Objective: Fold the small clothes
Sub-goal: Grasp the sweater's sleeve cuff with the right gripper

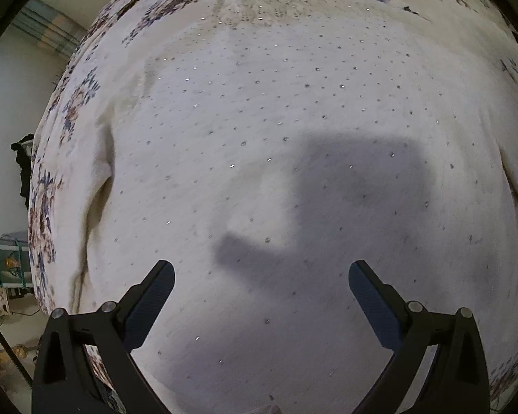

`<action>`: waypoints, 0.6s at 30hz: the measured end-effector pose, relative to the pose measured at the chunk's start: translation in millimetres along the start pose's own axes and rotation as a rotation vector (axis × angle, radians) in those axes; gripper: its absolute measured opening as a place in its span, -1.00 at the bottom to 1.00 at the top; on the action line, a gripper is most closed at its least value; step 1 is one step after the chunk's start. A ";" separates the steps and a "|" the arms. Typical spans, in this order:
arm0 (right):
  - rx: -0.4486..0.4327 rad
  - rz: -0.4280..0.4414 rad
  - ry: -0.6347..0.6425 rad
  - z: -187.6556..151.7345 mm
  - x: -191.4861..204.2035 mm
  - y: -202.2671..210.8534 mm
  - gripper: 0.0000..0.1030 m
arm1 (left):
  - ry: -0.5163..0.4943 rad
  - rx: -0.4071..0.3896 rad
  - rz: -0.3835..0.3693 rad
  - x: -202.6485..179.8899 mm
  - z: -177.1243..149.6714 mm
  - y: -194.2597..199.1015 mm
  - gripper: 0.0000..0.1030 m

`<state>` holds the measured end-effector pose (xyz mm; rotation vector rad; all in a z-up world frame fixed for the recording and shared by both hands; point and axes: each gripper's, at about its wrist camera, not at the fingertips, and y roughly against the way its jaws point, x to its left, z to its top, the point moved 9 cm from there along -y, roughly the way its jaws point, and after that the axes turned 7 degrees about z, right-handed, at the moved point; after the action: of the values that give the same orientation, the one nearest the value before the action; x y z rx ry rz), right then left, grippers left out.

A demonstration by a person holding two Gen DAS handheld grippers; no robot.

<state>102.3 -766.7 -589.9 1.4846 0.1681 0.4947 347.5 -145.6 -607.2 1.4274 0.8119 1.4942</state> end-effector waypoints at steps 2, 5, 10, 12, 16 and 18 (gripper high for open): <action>-0.028 0.036 -0.081 -5.2 -12.1 8.4 -0.15 | -0.010 -0.006 0.002 -3.3 2.3 -2.2 1.00; -0.039 0.154 -0.307 -21.7 -36.8 10.3 0.02 | -0.009 0.009 0.003 -7.5 4.6 -9.8 1.00; 0.005 0.317 -0.523 -34.0 -50.1 -30.0 0.02 | 0.018 0.041 -0.001 -10.2 7.0 -23.5 1.00; -0.018 0.334 -0.563 -31.4 -48.5 -42.7 0.06 | 0.030 0.047 0.003 -10.3 9.6 -27.8 1.00; -0.127 0.328 -0.583 -25.0 -40.3 -40.8 -0.56 | 0.051 0.056 -0.001 -8.0 13.4 -31.2 1.00; -0.135 0.335 -0.573 -23.7 -29.7 -41.1 -0.72 | 0.058 0.057 -0.007 -5.8 14.7 -31.3 1.00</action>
<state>75.1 -757.9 -637.9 1.4691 -0.5621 0.3195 366.6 -140.4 -636.1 1.4272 0.9008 1.5239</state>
